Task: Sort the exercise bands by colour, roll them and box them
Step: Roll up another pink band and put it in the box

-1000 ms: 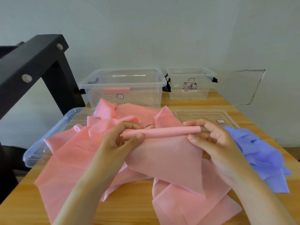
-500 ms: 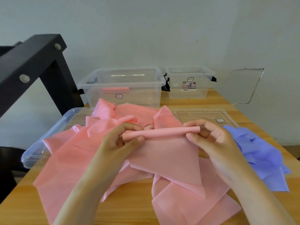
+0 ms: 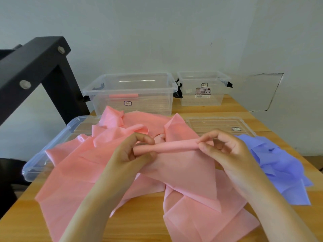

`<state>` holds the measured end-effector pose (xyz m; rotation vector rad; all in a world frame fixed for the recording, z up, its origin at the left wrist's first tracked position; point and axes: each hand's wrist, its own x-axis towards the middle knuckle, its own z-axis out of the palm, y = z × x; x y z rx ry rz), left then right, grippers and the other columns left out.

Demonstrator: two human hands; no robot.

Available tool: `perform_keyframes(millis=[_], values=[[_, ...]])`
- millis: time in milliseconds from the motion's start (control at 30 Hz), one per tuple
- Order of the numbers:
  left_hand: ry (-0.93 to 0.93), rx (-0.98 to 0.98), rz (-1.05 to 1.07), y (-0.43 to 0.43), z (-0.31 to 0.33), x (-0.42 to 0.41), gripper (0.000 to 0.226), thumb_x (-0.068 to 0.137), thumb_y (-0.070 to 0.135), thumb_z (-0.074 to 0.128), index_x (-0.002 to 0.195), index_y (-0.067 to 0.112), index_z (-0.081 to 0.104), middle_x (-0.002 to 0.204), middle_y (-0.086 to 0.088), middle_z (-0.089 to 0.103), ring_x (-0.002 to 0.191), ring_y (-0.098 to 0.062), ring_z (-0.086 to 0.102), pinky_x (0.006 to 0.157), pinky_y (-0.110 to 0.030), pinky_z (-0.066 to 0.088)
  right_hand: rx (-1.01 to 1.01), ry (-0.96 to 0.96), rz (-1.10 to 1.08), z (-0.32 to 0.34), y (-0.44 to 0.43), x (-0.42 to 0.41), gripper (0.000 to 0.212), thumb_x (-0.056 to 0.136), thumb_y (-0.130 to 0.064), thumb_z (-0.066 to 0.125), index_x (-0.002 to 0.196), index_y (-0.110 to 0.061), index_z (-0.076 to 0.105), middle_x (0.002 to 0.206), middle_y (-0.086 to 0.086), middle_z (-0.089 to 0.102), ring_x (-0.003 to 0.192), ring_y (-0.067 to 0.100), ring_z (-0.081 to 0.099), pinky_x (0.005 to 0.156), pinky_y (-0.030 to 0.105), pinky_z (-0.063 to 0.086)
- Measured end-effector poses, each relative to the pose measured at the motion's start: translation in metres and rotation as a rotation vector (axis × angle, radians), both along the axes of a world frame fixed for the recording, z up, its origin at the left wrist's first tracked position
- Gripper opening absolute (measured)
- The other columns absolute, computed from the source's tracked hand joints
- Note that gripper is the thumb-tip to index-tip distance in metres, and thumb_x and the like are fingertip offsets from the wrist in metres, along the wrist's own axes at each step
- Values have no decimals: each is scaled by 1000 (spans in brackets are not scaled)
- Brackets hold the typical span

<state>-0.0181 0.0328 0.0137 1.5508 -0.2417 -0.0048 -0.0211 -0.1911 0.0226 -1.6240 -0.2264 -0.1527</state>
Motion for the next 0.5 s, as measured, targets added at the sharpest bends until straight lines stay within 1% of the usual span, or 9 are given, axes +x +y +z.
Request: perform_keyframes(millis=[67,133,200,267,300,367,400,467,500], values=[[2,-16,-15,-1,1,-1,9,81,20,68,88,19,62,82,3,60,78,-12,54,71,-34,37,-34,-18,-46,-1,0,1,25,87,-8,67,80,-32,69,76,-3,67,71,9,59,64,24,43],[-9,-19,-12,-3,2,-1,11,78,24,69,83,18,62,82,0,60,79,-13,54,70,-33,37,-27,-7,-44,-1,-1,0,30,86,-5,66,88,-35,70,83,-4,73,73,7,64,64,22,48],[-30,-3,12,-4,3,-1,17,75,18,79,79,19,62,85,-4,63,79,-13,56,71,-31,40,-16,14,-25,0,0,-1,32,85,-1,66,92,-32,71,86,-6,74,77,6,66,65,19,50],[-51,-8,33,-5,4,-1,15,73,14,75,76,22,63,92,-11,68,84,-14,62,76,-27,46,-7,40,0,-1,0,-1,31,82,-2,69,91,-31,72,87,-6,74,80,6,68,67,18,51],[-59,-12,38,-5,4,-1,15,74,10,72,76,22,63,96,-12,70,88,-15,65,79,-26,49,6,60,14,0,1,-1,26,80,-7,72,90,-31,72,88,-6,74,81,7,68,68,18,51],[-55,-28,36,-4,5,-1,22,75,0,71,77,21,63,99,-13,72,93,-17,68,81,-24,53,-26,80,2,0,1,-1,16,76,-20,75,86,-32,73,88,-8,74,81,5,67,69,18,48],[-49,-33,28,-4,5,-1,24,73,0,75,77,21,64,99,-12,72,93,-17,68,81,-24,53,-62,70,-20,-1,1,0,13,77,-20,75,83,-32,72,87,-10,74,80,2,66,70,16,46],[-24,-23,7,-4,4,-2,24,70,7,80,82,22,66,95,-6,71,88,-14,66,77,-28,52,-80,40,-50,-1,0,0,17,79,-14,74,77,-31,72,84,-12,73,78,-2,64,69,12,45],[-9,3,3,-4,2,-2,20,71,17,77,86,23,66,91,0,70,84,-11,63,73,-28,49,-66,27,-53,-1,0,1,20,79,-11,73,75,-30,72,83,-12,73,76,-1,64,68,11,46]])
